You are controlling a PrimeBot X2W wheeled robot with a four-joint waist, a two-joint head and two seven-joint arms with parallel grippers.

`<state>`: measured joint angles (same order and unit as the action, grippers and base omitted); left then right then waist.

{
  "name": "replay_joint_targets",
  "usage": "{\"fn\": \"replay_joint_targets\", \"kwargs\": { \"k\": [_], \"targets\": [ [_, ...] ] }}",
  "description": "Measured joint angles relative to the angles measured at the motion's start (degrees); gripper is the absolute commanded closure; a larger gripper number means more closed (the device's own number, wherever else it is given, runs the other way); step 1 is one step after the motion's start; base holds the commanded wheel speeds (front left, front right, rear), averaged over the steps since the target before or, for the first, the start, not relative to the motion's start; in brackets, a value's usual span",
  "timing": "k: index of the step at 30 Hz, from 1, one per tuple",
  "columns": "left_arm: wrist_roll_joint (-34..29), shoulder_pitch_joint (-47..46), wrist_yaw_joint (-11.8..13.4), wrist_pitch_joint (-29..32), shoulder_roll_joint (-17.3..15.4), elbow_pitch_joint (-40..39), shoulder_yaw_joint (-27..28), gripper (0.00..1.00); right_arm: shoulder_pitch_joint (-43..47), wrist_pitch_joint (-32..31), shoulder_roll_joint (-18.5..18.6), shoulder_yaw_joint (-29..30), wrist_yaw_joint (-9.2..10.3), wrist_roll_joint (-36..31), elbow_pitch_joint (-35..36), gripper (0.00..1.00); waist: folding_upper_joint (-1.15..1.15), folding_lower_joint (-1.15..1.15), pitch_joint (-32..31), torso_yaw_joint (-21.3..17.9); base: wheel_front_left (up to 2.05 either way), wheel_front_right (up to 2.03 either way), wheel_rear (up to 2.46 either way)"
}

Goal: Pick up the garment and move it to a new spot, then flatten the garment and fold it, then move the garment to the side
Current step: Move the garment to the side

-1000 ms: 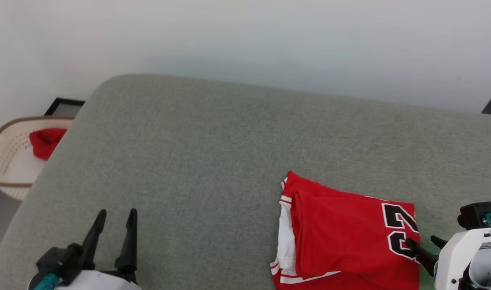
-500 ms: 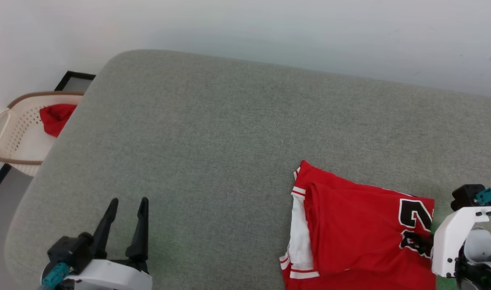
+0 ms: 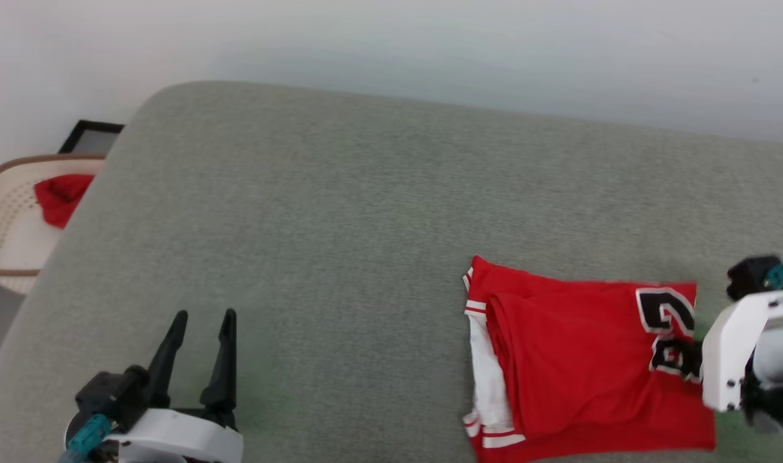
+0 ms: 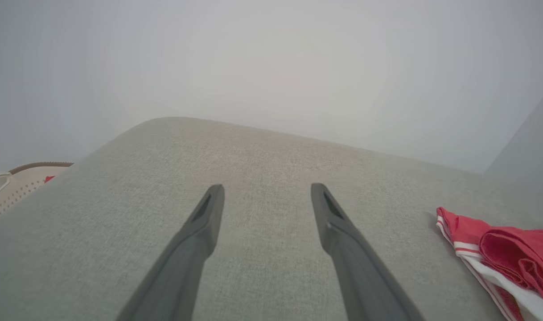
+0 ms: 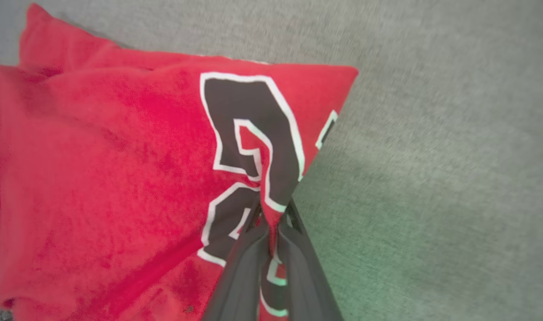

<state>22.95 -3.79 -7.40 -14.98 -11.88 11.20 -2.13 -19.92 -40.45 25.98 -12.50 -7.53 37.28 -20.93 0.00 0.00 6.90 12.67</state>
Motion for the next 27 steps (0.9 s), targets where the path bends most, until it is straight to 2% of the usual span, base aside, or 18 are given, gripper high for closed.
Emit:
{"fn": "replay_joint_targets", "kwargs": {
  "k": [6, 13, 20, 27],
  "targets": [
    [-0.9, -1.0, 0.0, 0.0, 0.3, -0.4, -0.5, 0.0, -3.4, 1.2, 4.0, -2.0, 0.01, -0.5, 3.2, 1.0, 0.0, 0.0, 0.4, -2.6, 0.0, 0.0, 0.0],
    [-1.8, -2.5, 0.0, 0.0, 0.3, -1.1, -0.7, 0.0, -7.2, 6.7, 10.2, -5.1, 0.01, 0.6, 3.9, 1.0, 0.0, 0.0, 1.3, -5.9, 0.0, 0.0, 0.0],
    [-2.6, -3.9, 0.0, 0.0, -0.6, -2.2, -0.7, 0.0, -12.6, 12.4, 15.4, -10.0, 0.01, 2.4, 0.5, 1.0, 0.0, 0.0, 2.6, -9.8, 0.0, 0.0, 0.0],
    [-3.3, -5.5, 0.0, 0.0, -1.5, -3.4, -0.9, 0.0, -19.1, 17.6, 18.8, -15.5, 0.01, 3.6, -4.2, 1.0, 0.0, 0.0, 4.2, -14.3, 0.0, 0.0, 0.0]
  ]
}}
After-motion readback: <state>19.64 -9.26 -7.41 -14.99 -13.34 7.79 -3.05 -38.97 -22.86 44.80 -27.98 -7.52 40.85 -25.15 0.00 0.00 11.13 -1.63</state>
